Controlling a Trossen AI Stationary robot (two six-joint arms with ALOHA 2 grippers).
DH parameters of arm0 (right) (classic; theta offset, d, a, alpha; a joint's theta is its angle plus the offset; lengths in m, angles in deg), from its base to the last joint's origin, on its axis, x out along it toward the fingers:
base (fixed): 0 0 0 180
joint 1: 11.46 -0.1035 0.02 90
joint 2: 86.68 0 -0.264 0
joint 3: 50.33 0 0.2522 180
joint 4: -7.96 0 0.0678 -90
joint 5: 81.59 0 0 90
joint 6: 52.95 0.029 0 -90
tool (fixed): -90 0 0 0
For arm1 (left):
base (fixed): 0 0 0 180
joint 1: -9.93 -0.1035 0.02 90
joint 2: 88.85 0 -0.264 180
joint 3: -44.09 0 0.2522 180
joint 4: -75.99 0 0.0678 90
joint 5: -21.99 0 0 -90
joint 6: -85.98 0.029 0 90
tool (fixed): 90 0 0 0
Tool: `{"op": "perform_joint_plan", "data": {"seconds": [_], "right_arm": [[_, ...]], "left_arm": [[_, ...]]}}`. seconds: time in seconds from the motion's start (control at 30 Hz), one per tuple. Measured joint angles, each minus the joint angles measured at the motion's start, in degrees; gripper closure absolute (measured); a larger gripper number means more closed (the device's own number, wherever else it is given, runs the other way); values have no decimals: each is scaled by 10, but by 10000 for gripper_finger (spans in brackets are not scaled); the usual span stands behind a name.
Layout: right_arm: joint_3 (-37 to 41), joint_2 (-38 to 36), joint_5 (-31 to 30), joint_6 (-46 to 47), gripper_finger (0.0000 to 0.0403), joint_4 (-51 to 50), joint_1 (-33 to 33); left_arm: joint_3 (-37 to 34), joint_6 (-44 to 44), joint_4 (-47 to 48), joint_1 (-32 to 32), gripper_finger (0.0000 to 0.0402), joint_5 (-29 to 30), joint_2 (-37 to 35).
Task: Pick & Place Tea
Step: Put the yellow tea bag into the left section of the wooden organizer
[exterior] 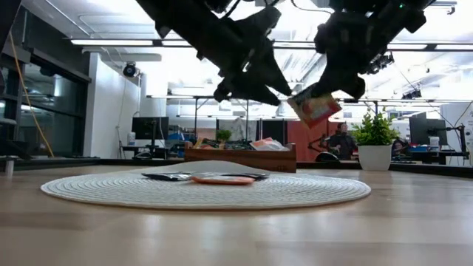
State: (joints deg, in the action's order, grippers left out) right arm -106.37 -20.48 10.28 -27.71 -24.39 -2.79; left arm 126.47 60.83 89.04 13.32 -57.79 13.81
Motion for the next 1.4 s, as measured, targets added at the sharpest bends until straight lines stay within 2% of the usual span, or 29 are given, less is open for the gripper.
{"op": "perform_joint_plan", "data": {"seconds": [0.23,0.4,0.53,0.7,1.03,1.17,1.33,1.4], "right_arm": [[0,-63,8,-59,403,15,0],[0,-98,30,-89,403,72,1],[0,-105,31,-106,403,73,1],[0,-105,36,-119,403,73,1],[0,-105,34,-123,403,90,1],[0,-105,37,-123,403,90,1],[0,-105,39,-123,403,90,1],[0,-105,39,-123,403,90,1]], "left_arm": [[-1,19,-21,-47,238,-56,-39],[0,18,-101,-70,238,-119,-42],[0,1,-166,-81,238,-164,-41],[0,-6,-211,-81,238,-164,-41],[0,-21,-210,-80,241,-165,-41],[0,-21,-207,-81,274,-153,-41],[0,-18,-200,-83,372,-148,-41],[0,-10,-200,-83,392,-150,-41]]}}
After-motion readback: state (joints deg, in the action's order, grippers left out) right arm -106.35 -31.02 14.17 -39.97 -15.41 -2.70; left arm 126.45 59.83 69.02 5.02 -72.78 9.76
